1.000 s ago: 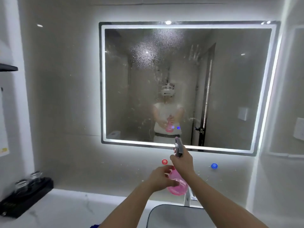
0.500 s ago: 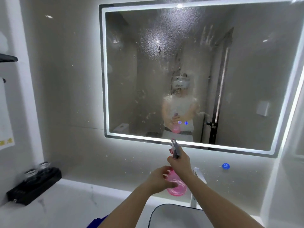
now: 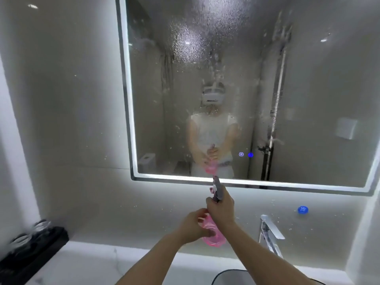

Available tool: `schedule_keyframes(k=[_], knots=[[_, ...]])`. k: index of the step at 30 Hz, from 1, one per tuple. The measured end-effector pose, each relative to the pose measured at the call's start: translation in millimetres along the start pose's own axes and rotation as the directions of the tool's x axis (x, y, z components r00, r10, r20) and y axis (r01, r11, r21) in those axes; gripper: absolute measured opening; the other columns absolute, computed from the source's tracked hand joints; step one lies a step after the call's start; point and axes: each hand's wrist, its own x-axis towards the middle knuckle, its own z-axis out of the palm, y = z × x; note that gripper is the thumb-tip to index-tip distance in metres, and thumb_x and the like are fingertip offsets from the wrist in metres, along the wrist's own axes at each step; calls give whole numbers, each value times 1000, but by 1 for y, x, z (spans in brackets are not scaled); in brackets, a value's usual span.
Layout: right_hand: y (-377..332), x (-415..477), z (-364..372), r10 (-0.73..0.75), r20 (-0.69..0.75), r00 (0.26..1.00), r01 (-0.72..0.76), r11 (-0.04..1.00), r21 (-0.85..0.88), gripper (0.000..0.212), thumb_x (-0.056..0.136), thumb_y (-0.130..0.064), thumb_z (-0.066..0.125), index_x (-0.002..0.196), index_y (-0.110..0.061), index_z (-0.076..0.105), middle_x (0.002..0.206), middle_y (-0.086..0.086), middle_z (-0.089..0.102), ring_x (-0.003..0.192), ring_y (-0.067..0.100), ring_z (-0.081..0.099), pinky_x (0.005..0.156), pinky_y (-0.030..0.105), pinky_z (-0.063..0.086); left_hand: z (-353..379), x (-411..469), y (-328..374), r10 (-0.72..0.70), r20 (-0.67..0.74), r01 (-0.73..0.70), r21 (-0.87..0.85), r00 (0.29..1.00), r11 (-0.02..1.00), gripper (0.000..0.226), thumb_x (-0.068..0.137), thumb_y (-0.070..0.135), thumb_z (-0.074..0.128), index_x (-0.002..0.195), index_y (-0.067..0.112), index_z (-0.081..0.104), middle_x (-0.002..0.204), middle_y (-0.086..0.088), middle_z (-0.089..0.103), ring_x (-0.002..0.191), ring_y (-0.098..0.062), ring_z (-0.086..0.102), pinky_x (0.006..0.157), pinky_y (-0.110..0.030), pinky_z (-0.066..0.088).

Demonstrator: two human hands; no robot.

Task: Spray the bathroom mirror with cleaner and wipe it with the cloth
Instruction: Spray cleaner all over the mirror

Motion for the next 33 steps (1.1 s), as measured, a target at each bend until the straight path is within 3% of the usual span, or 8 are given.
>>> schedule_keyframes(k=[6, 9, 11, 16, 19, 22, 27, 33], knots=[[26, 9, -29, 35, -142, 989, -45, 997, -69, 41, 67, 9, 55, 64, -28, 37, 70, 4, 56, 76, 26, 56, 65, 29, 35, 33, 28, 11, 81, 154, -79, -17, 985, 997, 54, 69, 19, 80, 119, 16, 60, 112, -2, 65, 95, -16, 57, 80, -18, 47], [39, 14, -61, 28, -153, 988, -48, 991, -127, 24, 66, 9, 54, 81, -9, 57, 64, 0, 45, 65, 21, 47, 60, 27, 35, 64, 37, 27, 110, 176, -104, -40, 978, 994, 57, 72, 13, 77, 125, 14, 56, 113, -1, 62, 95, -15, 55, 77, -11, 46], [47, 19, -85, 23, -206, 978, -50, 990, -130, 33, 66, 11, 52, 97, 3, 57, 61, -1, 39, 59, 17, 40, 58, 19, 33, 83, 44, 43, 130, 192, -124, -44, 973, 991, 56, 74, 9, 75, 126, 12, 54, 112, -1, 62, 92, -13, 53, 71, -4, 42], [64, 27, -145, 111, -299, 948, -119, 993, -9, 14, 67, 10, 52, 76, -1, 52, 68, 7, 52, 66, 22, 48, 66, 29, 36, 133, 55, 87, 155, 217, -155, -18, 964, 988, 59, 72, 15, 78, 126, 16, 56, 119, -3, 62, 100, -17, 57, 88, -23, 47], [74, 36, -184, 129, -278, 952, -135, 991, -2, 18, 68, 10, 52, 83, 3, 56, 72, 15, 54, 68, 26, 49, 67, 31, 36, 165, 56, 111, 164, 195, -159, -39, 967, 986, 66, 72, 16, 78, 133, 17, 51, 124, -2, 60, 102, -15, 57, 85, -19, 46], [81, 41, -219, 160, -215, 963, -159, 987, 24, 41, 70, 9, 48, 106, -4, 61, 84, 19, 60, 85, 31, 56, 73, 26, 39, 188, 58, 132, 168, 178, -164, -37, 970, 986, 69, 71, 16, 79, 134, 20, 50, 122, -4, 59, 95, -12, 54, 78, -15, 44], [90, 41, -267, 149, -191, 970, -148, 989, 18, 29, 73, 8, 50, 99, 3, 61, 88, 23, 64, 78, 34, 56, 69, 30, 40, 226, 58, 162, 148, 170, -151, 9, 974, 988, 70, 68, 29, 80, 132, 23, 52, 116, 2, 61, 96, -14, 59, 93, -31, 50], [99, 43, -311, 183, -66, 981, -182, 983, 20, 39, 74, 6, 49, 107, -11, 61, 81, 15, 59, 73, 26, 51, 70, 30, 43, 258, 53, 188, 122, 151, -126, 22, 981, 992, 67, 74, 28, 77, 134, 30, 47, 121, 2, 59, 104, -15, 58, 91, -24, 47]])
